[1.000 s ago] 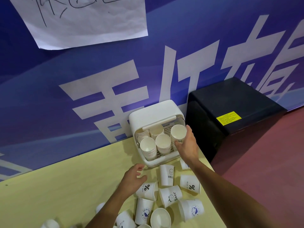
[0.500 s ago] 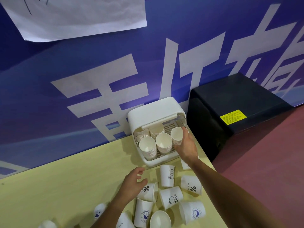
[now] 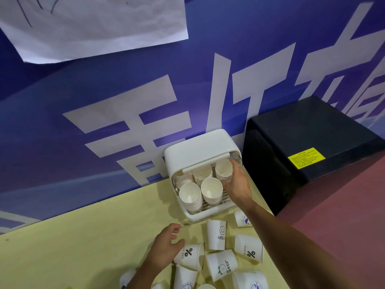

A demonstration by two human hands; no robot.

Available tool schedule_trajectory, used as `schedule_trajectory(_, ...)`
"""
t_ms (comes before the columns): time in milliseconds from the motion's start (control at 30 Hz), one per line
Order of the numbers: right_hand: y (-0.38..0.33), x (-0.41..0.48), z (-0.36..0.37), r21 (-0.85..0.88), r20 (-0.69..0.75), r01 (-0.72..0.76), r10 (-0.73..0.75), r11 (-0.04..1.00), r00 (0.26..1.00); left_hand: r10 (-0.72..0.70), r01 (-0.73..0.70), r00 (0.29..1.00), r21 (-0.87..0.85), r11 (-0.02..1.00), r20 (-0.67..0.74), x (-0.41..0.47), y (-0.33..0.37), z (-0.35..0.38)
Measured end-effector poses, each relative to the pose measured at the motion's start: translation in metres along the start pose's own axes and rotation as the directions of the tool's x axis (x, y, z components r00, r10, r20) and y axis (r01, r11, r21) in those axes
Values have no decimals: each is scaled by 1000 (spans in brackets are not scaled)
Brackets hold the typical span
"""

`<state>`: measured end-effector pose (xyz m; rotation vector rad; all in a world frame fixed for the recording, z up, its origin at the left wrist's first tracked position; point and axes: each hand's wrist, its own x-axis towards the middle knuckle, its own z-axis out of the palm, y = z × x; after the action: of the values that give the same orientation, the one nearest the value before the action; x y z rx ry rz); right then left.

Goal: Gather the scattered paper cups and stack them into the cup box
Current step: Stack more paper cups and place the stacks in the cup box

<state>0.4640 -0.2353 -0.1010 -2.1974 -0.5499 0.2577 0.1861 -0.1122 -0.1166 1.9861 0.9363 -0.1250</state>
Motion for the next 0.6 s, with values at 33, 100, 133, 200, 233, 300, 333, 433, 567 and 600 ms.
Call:
schedule_trajectory(33, 0, 2, 2, -5, 17, -12, 12, 1000, 1000, -4, 4, 1000, 4, 1000, -4, 0, -2, -2)
schedule_trajectory(100, 0, 5, 7, -16, 42, -21, 22, 1000, 999, -14, 14, 1000, 14, 1000, -16, -2, -5, -4)
schedule_trajectory(133, 2, 7, 10, -22, 52, -18, 19, 1000, 998, -18, 18, 1000, 22, 1000, -24, -2, -6, -6)
schedule_trajectory(200, 3, 8, 11, -34, 70, -16, 18, 999, 997, -23, 25, 999, 25, 999, -45, -3, -8, -7)
schedule_trajectory(233, 4, 9, 10, -33, 75, -20, 23, 999, 997, -24, 25, 998, 22, 999, -54, -4, -8, -8)
schedule_trajectory(300, 6, 7, 9, -25, 86, -7, 10, 1000, 996, -18, 19, 998, 21, 1000, -68, -5, -9, -10)
schedule_trajectory(333, 6, 4, 7, -19, 90, 7, -5, 1000, 996, -12, 13, 998, 21, 1000, -69, -7, -9, -10)
schedule_trajectory(433, 7, -5, 0, 49, 75, 24, -28, 999, 997, -10, 11, 997, 14, 1000, -71, -9, -8, -10)
schedule_trajectory(567, 8, -24, -7, 11, 25, 37, -37, 999, 999, -15, 16, 997, 9, 1000, -72, -13, -4, -10)
schedule_trajectory(600, 8, -32, -7, 5, 4, 5, -5, 1000, 1000, -12, 13, 997, 2, 1000, -74, -15, -2, -11)
